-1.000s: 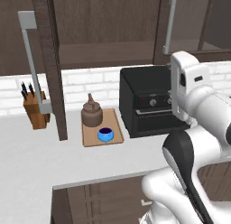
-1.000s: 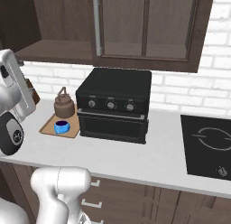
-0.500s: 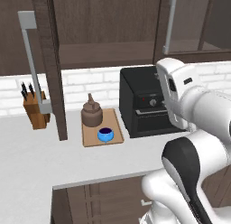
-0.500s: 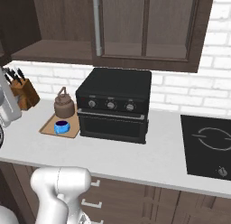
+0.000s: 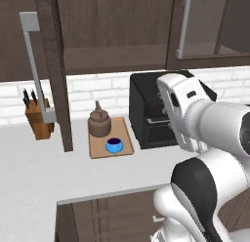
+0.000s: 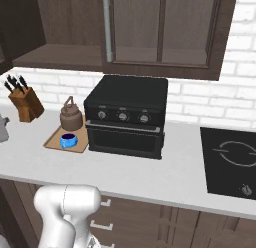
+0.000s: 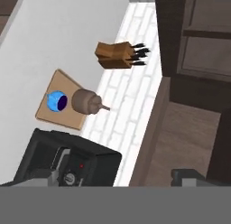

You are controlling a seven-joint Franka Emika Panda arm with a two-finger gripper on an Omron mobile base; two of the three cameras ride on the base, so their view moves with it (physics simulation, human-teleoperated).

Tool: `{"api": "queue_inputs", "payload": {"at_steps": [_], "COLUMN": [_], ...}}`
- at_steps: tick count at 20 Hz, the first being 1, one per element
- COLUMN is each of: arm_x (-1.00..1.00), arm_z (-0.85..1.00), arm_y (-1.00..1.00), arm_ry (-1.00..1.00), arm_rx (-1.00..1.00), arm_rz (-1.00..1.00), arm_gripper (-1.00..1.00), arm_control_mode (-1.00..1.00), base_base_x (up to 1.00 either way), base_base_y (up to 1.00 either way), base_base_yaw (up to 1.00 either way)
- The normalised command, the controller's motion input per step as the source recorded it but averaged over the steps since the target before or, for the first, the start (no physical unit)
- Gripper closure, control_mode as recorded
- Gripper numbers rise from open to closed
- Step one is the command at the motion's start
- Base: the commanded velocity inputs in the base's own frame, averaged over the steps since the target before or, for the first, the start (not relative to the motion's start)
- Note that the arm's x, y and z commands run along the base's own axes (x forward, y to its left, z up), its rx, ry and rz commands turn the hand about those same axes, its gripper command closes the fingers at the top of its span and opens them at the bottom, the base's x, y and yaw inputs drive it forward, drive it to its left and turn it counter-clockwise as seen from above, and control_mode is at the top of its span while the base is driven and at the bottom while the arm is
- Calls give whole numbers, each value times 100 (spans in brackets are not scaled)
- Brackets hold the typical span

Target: Pick the kettle from the counter and place it on the tray. Then pick the mug from the cabinet and place it on the tray. Then close the cabinet doors.

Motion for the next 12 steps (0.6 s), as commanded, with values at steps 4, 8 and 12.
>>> {"api": "queue_inputs", "payload": {"at_steps": [4,8,12], "arm_x": [-14,-12,-21], "arm_z": [-9,-6,-1], "arm_y": [29,24,17], "arm_ry": [7,7,10], "arm_rx": [0,0,0], "arm_rz": [0,0,4], "arm_gripper": [-100,-100,-100], "arm_control_mode": [-100,-100,-100], "base_base_x": [0,0,0], "base_base_y": [0,0,0], "base_base_yaw": [0,0,0]}}
